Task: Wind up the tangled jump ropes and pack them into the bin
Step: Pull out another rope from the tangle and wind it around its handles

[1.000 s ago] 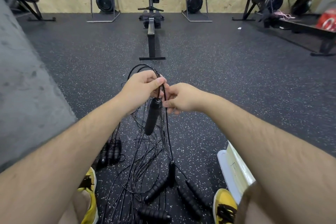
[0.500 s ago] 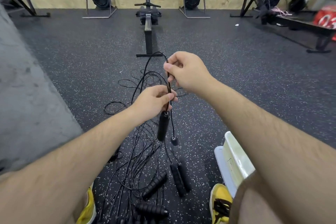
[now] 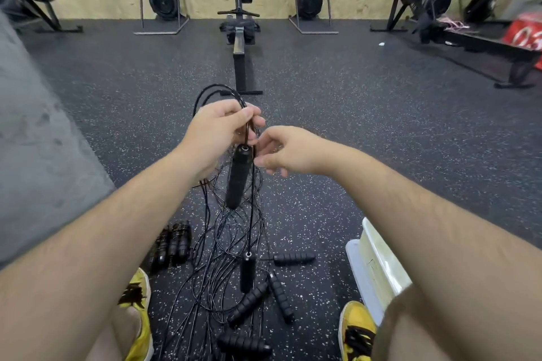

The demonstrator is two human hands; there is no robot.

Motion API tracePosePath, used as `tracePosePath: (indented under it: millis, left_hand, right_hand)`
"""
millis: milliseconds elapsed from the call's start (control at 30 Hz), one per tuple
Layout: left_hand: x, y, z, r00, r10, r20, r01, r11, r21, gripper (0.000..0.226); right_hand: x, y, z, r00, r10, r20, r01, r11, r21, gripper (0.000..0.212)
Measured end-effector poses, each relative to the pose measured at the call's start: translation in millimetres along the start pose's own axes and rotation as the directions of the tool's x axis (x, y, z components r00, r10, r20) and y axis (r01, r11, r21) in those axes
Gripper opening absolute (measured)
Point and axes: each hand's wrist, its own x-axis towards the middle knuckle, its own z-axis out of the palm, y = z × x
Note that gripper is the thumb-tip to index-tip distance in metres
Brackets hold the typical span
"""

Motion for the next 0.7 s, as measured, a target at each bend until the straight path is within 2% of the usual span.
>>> tracePosePath:
  millis: [67, 167, 267, 367, 467, 533, 700]
  left_hand:
    - [0.5, 0.6, -3.6, 0.999, -0.019, 0.033, 0.019, 1.0, -0.018, 0.016]
    - [-0.2, 1.0, -7.7, 0.998, -0.029, 0.053, 0.029, 1.0, -0.006, 0.016]
    - [1.3, 0.5, -14.0, 0.999, -0.025, 0.037, 0.025, 1.0, 0.013, 0.016]
    - [2.9, -2.8, -20.6, 0.999, -0.03, 0.016, 0.029, 0.998, 0.051, 0.019]
    - [-2.6, -12.9, -18.9, 0.996, -0.073, 0.06, 0.064, 0.988, 0.141, 0.015]
    - [-7.3, -22.3, -13.0, 0.99, -0.115, 0.076, 0.099, 0.978, 0.181, 0.013]
    - [-12.0, -33.0, -2.3, 0.986, -0.144, 0.086, 0.124, 0.971, 0.203, 0.014]
  right_hand:
    - [4.0, -3.5, 8.4, 0.999, -0.023, -0.027, 0.025, 0.998, 0.053, 0.017]
    - [6.6, -8.6, 13.8, 0.999, -0.046, 0.004, 0.046, 0.998, 0.038, 0.005]
    - [6.4, -13.8, 11.5, 0.998, -0.056, -0.015, 0.057, 0.994, 0.091, 0.011]
    - [10.9, -16.3, 7.6, 0.986, -0.061, -0.158, 0.083, 0.987, 0.137, 0.016]
    - [15.3, -19.9, 2.8, 0.947, -0.051, -0.317, 0.133, 0.961, 0.244, 0.014]
    - [16.4, -23.6, 0.3, 0.917, -0.063, -0.394, 0.175, 0.951, 0.254, 0.014]
    - [19.9, -23.0, 1.0, 0.887, -0.069, -0.457, 0.219, 0.934, 0.283, 0.013]
